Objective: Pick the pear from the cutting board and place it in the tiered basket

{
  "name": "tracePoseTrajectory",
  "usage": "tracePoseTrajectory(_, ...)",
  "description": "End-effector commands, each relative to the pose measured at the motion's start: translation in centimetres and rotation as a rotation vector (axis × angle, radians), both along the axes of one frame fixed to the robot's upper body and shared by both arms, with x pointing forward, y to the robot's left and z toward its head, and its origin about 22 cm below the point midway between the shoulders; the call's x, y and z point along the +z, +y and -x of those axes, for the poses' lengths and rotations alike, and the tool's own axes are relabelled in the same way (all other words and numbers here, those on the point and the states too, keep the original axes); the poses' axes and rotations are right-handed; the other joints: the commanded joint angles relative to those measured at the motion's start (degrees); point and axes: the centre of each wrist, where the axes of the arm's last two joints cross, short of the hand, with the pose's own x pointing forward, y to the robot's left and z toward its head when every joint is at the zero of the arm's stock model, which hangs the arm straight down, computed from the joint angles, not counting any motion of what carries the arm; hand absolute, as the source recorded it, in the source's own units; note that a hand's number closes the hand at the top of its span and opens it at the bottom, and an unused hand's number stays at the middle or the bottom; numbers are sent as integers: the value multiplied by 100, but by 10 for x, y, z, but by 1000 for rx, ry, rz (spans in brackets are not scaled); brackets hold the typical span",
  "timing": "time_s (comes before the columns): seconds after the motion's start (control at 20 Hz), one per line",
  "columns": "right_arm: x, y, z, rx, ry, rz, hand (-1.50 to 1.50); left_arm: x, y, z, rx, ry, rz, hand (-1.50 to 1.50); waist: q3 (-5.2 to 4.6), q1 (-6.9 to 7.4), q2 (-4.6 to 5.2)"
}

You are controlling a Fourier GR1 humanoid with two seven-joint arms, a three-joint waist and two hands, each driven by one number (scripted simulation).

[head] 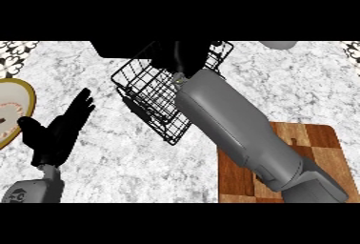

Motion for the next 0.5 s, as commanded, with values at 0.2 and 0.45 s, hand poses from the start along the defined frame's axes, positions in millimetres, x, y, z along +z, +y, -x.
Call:
tracePoseTrajectory(0.2,24,-9,-4,-28,-113,-355,-150,1,6,-3,14,-12,10,0,3,-83,-3)
tracePoseTrajectory(0.45,33,-20,4,-45,-225,-563,-150,10,16,4,34,-7,-3,0,9,-165,-66)
